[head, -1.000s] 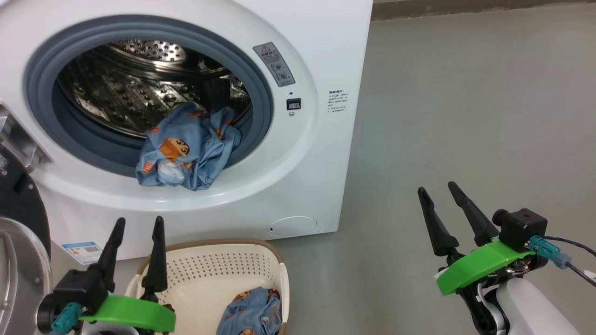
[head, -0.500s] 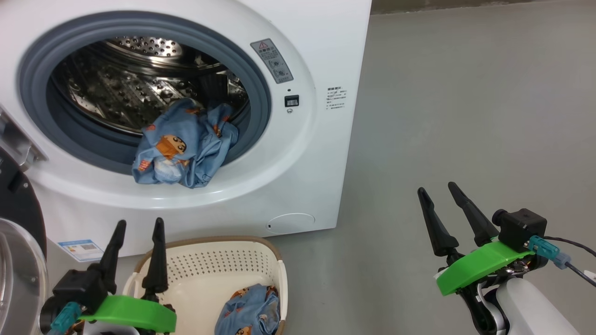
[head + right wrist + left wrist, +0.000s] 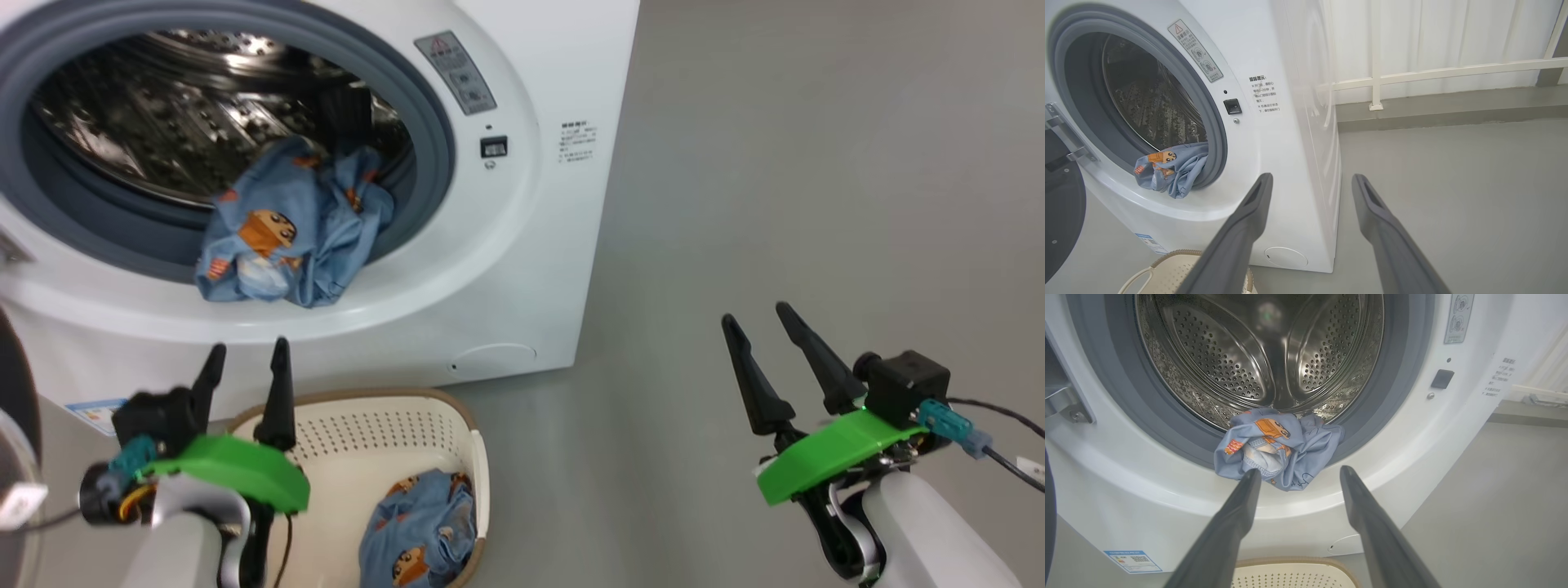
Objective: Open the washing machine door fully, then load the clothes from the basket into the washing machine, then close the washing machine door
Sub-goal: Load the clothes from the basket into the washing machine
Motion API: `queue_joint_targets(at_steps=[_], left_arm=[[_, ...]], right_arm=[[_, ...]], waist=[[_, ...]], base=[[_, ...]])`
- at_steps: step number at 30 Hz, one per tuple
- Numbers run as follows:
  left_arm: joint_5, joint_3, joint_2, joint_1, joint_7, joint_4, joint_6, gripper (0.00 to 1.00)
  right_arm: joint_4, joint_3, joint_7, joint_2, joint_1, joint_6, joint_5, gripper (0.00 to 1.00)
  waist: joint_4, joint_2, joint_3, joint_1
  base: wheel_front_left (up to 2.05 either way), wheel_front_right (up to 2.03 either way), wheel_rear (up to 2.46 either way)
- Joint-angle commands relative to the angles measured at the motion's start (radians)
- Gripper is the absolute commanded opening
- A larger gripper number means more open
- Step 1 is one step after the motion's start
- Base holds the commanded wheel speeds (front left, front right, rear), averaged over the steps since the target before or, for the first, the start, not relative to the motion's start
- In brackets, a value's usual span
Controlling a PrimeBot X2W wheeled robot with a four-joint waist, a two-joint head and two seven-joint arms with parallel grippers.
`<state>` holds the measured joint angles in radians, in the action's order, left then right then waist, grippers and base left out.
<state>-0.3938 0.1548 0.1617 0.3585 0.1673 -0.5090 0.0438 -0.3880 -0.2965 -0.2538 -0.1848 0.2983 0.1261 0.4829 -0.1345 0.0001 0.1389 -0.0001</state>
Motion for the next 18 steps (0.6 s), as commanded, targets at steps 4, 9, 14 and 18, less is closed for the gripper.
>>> queue_joint_targets(at_steps=[4,9,14,18], left_arm=[[-0.002,-0.025,0.027,0.131,0.015,-0.08,0.014,1.0],[0.005,-0.018,0.042,0.248,0.027,-0.208,0.026,1.0],[0.014,-0.006,0.056,0.363,0.034,-0.33,0.036,1.0],[0.016,-0.002,0.077,0.445,0.034,-0.42,0.043,1.0]], right_arm=[[0.037,-0.028,-0.008,0.004,0.048,0.005,-0.027,1.0],[0.052,-0.023,-0.008,0.015,0.068,0.005,-0.034,1.0],[0.065,-0.018,-0.008,0.029,0.087,0.005,-0.038,1.0],[0.073,-0.018,-0.008,0.041,0.102,0.005,-0.04,1.0]], waist=[[-0.031,-0.0001,0.069,0.0001],[-0.053,-0.0001,0.13,0.0001],[-0.076,-0.0001,0.19,0.0001],[-0.099,-0.0001,0.231,0.0001]], base=[[0.0,0.0,0.0],[0.0,0.0,0.0],[0.0,0.0,0.0],[0.0,0.0,0.0]])
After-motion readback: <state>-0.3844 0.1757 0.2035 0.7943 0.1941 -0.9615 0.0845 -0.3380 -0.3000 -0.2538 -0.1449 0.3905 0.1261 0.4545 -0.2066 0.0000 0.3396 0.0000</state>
